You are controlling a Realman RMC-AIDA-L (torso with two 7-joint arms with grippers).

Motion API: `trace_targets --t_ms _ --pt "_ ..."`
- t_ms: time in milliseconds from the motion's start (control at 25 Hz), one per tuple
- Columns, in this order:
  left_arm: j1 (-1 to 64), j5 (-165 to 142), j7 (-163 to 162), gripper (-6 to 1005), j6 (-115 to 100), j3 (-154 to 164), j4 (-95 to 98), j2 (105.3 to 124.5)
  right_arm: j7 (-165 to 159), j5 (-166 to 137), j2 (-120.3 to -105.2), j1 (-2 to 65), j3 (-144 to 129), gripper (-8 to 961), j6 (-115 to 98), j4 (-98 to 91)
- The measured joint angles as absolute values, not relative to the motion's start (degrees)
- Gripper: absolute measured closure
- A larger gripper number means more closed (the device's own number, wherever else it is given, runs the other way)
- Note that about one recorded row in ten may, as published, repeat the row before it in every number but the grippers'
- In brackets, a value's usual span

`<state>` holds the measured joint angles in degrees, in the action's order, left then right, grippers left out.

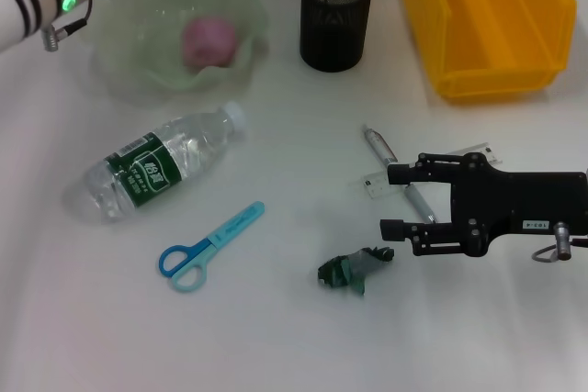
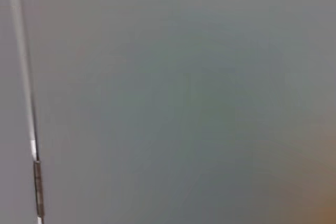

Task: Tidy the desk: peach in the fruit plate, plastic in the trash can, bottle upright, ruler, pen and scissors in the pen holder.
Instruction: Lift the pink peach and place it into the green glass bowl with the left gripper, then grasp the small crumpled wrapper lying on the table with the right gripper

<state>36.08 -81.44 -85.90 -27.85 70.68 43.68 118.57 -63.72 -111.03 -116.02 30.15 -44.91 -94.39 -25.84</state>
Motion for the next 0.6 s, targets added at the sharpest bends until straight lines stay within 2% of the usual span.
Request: trace_targets --t_ms 280,440,600 --pt "35.7 -69.8 -84.9 214 -56.7 52.2 33.9 117.79 -63.4 -111.1 -116.05 29.9 -45.0 193 -94.4 -25.8" --pt "35.2 -69.3 -78.8 164 -66.2 48.8 31.0 117.88 -62.9 -111.1 -116.14 29.8 -45.0 193 -94.4 -25.8" --pt "32.5 -69.5 -65.9 164 -77.0 50.1 29.7 118.35 -62.3 -111.1 -116.25 29.8 -44.9 193 -94.4 -25.8"
